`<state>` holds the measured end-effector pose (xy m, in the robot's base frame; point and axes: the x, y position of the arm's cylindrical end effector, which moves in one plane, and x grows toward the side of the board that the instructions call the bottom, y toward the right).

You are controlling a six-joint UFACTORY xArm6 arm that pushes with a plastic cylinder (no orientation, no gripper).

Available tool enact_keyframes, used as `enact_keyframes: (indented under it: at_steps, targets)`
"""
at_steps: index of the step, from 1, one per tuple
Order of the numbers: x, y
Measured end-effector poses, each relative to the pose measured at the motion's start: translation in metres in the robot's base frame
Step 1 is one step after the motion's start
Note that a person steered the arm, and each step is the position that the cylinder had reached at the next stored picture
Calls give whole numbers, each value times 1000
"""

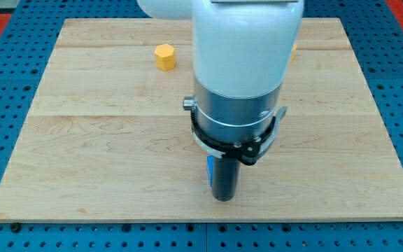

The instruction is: Move yellow heart down and left a bit

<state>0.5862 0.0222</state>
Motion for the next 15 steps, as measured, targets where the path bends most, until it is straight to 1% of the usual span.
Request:
enact_keyframes:
  at_steps: [1,2,3,4,5,6,7,8,9,10,11,12,13,14,15]
  targets:
    - [6,1]
    - [14,-31]
    - [16,-87]
    - [13,-161]
    - [-20,-220]
    - [-68,-234]
    - [-117,-229]
    - [-134,-229]
    - [-188,-200]
    - [-238,-198]
    - [-256,-175]
    - [-277,-168]
    - [-321,-167]
    - [-361,-113]
    - [-366,2]
